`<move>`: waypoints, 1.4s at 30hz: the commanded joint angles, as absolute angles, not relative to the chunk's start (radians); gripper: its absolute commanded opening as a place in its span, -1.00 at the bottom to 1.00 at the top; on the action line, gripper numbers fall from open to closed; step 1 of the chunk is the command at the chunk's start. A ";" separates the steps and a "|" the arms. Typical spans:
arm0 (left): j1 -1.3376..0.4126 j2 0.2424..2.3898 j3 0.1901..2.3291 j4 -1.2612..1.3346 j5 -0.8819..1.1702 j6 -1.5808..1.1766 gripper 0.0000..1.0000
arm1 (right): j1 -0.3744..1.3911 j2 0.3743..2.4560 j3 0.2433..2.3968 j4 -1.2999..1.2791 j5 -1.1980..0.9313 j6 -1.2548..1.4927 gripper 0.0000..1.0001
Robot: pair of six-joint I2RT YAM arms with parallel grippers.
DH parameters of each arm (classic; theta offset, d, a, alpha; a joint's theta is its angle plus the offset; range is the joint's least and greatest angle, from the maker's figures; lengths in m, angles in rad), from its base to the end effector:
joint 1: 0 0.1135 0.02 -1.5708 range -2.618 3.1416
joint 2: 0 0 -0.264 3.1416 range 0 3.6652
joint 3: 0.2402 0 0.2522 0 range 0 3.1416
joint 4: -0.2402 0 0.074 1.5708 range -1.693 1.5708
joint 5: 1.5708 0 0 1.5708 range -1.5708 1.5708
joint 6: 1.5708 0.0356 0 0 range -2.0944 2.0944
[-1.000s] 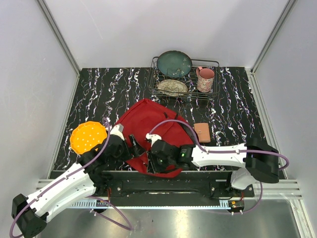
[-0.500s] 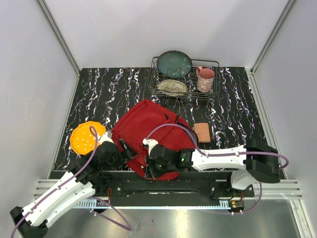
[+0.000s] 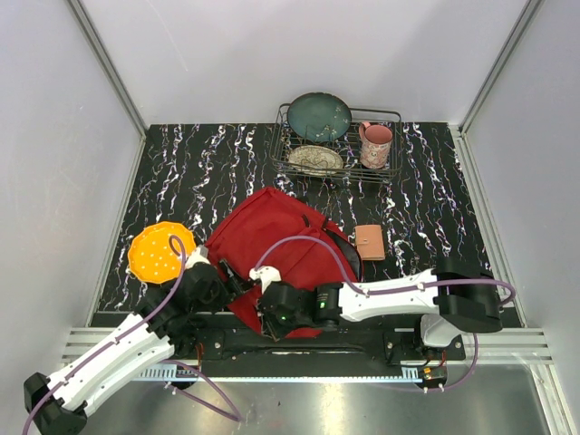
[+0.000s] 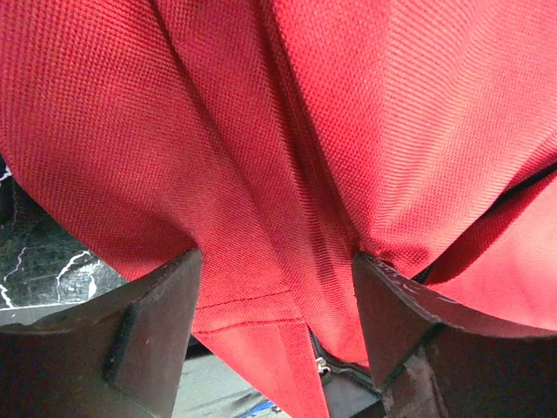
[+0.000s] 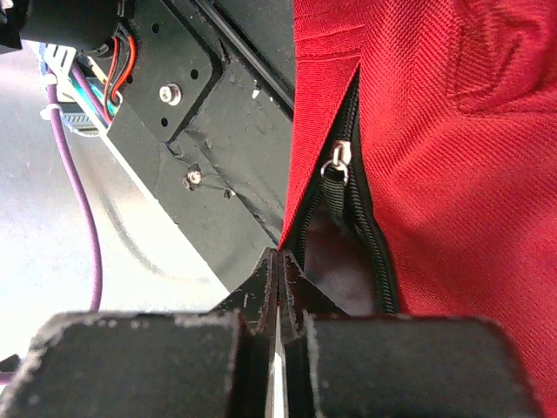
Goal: Pack the student bag
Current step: Zip the student bag at the center of the board.
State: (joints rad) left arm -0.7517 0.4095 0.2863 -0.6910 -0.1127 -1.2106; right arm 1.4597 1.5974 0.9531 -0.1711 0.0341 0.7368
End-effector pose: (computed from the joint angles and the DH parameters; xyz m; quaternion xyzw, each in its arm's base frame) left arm 0.0783 -0.0677 0.1685 -0.2313 0.8988 -0.2774 0.2486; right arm 0.0382 0.3318 0.1985 -0.3228 0.8716 0.3211 0.1819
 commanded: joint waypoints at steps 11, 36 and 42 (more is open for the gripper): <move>-0.761 0.488 0.215 -0.522 -0.084 -1.227 -0.71 | 1.500 1.539 0.905 -0.058 0.003 0.689 -0.91; -0.764 0.325 0.204 -0.541 -0.078 -1.163 -1.00 | 1.474 1.360 0.813 -0.137 0.296 0.784 -0.45; -0.762 0.327 0.207 -0.538 -0.077 -1.158 -1.00 | 1.474 1.475 0.859 -0.084 0.230 0.753 -0.38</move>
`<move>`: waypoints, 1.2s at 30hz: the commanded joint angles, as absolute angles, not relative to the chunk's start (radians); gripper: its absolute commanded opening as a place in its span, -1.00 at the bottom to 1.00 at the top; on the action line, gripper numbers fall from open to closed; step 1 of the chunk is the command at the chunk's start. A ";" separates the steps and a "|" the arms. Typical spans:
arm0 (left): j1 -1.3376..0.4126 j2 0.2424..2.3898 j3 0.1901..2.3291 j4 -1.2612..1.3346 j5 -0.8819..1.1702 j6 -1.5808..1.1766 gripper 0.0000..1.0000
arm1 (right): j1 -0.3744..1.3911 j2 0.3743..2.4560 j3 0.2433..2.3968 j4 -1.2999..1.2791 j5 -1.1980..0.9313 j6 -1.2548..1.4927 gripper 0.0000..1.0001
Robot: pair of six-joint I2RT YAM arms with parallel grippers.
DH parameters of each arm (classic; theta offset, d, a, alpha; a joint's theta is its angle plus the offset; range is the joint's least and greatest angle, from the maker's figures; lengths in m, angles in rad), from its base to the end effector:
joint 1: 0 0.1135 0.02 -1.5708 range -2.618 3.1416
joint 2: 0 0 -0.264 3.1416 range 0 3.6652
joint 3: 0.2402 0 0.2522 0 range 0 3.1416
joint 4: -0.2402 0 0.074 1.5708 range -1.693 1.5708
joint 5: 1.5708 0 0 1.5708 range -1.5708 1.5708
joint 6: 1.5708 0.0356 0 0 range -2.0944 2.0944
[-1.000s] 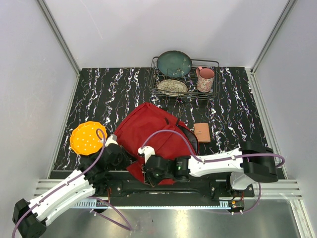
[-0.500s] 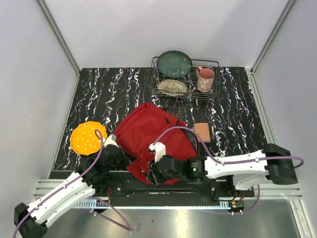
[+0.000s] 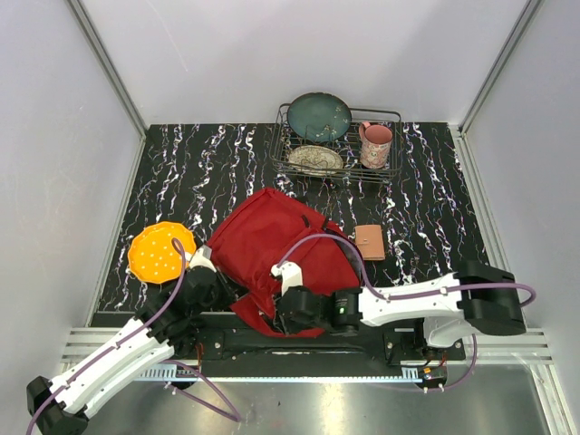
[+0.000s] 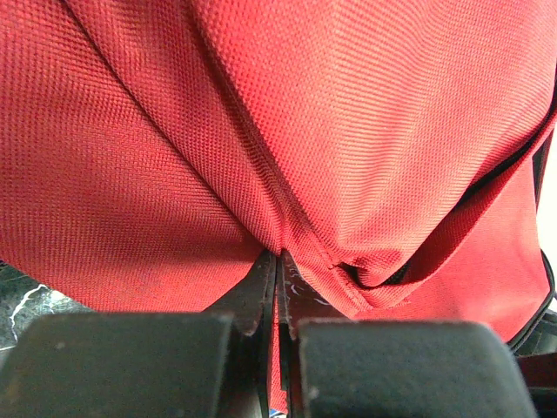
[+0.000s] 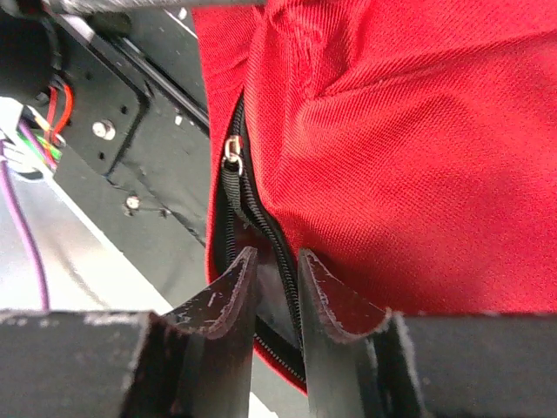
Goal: Pack the student bag
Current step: Zip the student bag at the center of the board.
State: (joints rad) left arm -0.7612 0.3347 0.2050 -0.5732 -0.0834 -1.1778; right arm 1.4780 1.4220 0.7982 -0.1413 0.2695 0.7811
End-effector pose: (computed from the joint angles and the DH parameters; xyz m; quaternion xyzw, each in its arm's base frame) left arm 0.0779 -0.0702 0.1573 -0.2046 0.8833 -0.3250 0.2688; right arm 0.0366 0.2907 0.2052 -0.2618 0.8748 0.2985 0.2777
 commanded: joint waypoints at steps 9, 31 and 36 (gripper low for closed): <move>-0.765 0.296 0.199 -0.541 -0.075 -1.161 -1.00 | 1.474 1.470 0.854 -0.023 0.192 0.753 -0.24; -0.764 0.285 0.199 -0.529 -0.069 -1.160 -1.00 | 1.459 1.620 0.933 -0.015 0.216 0.750 -0.51; -0.764 0.284 0.196 -0.529 -0.071 -1.161 -1.00 | 1.457 1.617 0.930 -0.035 0.232 0.758 -1.00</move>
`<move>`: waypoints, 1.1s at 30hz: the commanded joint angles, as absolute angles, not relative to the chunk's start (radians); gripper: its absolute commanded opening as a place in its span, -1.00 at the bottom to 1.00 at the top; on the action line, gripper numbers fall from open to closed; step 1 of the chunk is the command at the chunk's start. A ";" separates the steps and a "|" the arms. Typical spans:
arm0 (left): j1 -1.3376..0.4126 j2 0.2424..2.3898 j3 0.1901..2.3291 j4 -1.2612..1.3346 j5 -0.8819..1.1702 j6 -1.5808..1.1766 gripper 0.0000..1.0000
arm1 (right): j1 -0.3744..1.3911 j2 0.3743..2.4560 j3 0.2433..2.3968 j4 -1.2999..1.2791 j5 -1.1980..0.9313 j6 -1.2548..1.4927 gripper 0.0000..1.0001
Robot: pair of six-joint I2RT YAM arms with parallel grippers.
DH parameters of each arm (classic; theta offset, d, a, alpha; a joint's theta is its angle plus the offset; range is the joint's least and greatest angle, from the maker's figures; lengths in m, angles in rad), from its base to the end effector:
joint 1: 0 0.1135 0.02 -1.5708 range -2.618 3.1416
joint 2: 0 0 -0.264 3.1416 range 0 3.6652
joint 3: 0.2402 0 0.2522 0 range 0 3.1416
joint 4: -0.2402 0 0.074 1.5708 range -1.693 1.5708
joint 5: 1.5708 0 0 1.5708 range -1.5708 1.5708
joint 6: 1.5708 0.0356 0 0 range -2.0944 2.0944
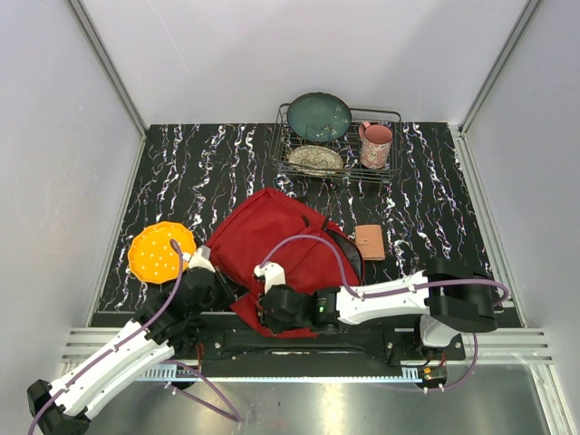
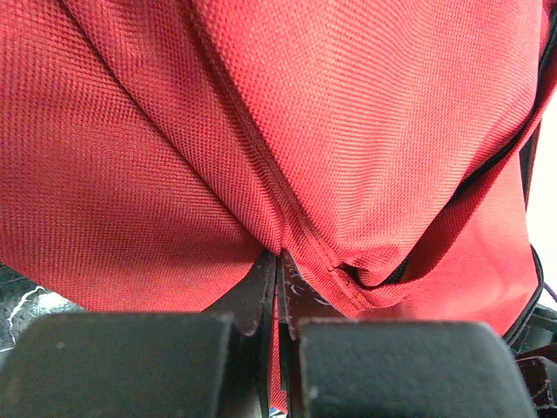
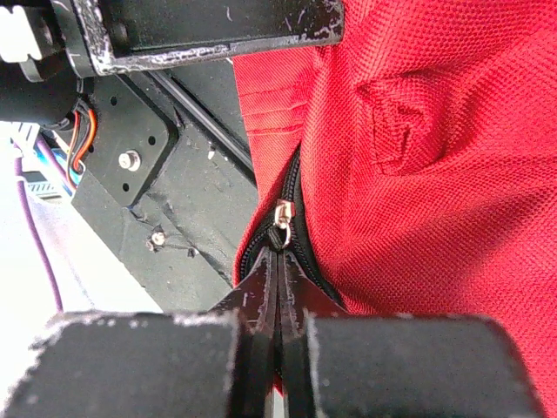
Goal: Pack the student bag
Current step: Zip the student bag at the center of the board.
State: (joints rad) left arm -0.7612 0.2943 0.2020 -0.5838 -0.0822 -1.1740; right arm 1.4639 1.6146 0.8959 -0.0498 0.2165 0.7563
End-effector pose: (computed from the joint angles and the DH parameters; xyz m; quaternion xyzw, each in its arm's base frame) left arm 0.0760 -0.0684 0.1587 -0.2020 0.8781 -0.3349 0.2757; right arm 0.0432 0.3309 0.1855 -0.2775 0.8732 0.3035 0.2617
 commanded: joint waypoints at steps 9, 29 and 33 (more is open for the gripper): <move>-0.764 0.275 0.202 -0.548 -0.095 -1.155 -1.00 | 1.457 1.483 0.926 -0.217 0.190 0.698 -1.00; -0.764 0.278 0.251 -0.589 -0.209 -1.129 -1.00 | 1.457 1.407 0.983 -0.621 -0.097 0.618 -1.00; -0.761 0.310 0.288 -0.587 -0.238 -1.092 -1.00 | 1.457 1.370 0.947 -0.687 -0.023 0.630 -1.00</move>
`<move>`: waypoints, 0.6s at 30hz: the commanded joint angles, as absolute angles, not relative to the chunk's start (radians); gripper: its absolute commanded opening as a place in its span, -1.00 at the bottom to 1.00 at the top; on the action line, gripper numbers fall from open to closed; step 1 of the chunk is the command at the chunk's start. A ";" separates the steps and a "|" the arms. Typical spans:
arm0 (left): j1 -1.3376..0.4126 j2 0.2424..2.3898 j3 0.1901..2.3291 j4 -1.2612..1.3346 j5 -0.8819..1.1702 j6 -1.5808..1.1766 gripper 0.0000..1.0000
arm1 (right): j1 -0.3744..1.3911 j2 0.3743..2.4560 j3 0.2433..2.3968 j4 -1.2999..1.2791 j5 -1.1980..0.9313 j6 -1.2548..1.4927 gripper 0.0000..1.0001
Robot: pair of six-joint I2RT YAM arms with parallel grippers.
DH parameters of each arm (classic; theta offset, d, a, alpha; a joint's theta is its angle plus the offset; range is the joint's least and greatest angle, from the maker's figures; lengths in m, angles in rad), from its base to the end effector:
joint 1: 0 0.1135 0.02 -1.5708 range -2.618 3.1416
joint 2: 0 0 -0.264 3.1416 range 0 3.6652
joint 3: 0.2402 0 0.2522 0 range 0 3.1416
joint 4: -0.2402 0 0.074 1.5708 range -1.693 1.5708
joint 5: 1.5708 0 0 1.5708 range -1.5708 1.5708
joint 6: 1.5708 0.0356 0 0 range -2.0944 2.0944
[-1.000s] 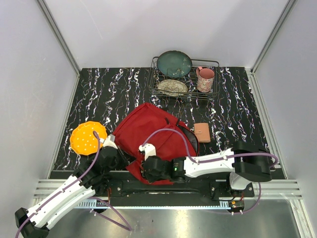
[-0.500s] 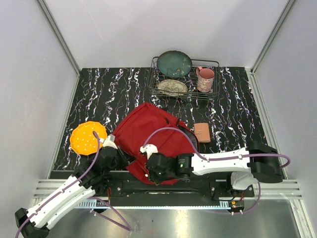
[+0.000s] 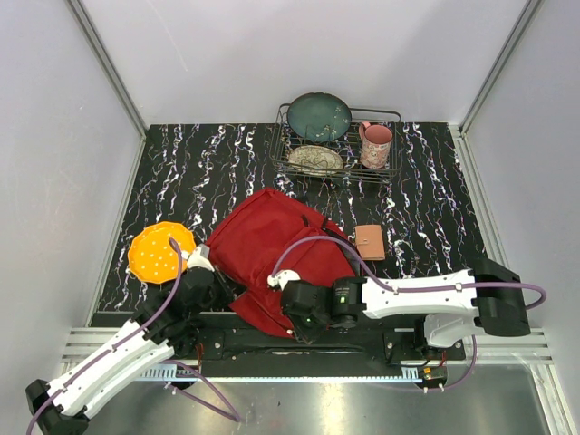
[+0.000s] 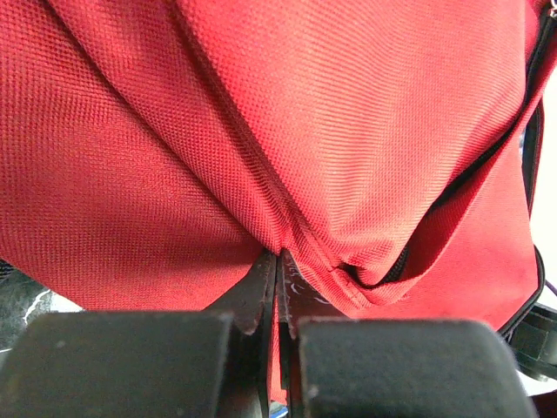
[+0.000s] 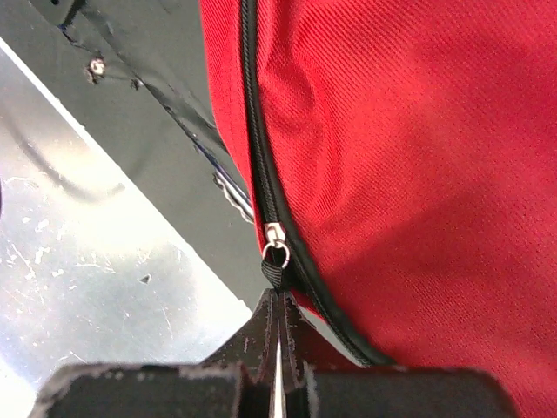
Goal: Pack the student bag
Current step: Zip the student bag at the center of the board.
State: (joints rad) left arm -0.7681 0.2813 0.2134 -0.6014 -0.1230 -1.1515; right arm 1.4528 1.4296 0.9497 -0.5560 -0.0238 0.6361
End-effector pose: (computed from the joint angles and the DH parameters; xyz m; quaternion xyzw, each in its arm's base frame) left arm 0.0754 -0.0667 0.1622 -0.1975 0.8769 -0.3244 0.2948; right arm 0.0326 0.2818 0.2207 -0.3858 0.8838 0.2343 0.1228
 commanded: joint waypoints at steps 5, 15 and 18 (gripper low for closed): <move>-0.749 0.382 0.369 -0.618 -0.302 -1.026 -1.00 | 1.456 1.325 0.928 -0.693 0.063 0.644 -1.00; -0.436 0.692 0.500 -0.417 -0.060 -0.749 -1.00 | 1.378 1.437 0.982 -0.442 0.124 0.606 -1.00; -0.350 0.765 0.564 -0.410 -0.006 -0.669 -1.00 | 1.319 1.494 1.009 -0.356 0.074 0.583 -1.00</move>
State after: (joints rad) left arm -0.4480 0.7097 0.4519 -0.5396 -0.0570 -0.8371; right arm 1.3865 1.4406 0.9493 -0.4805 0.0837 0.6273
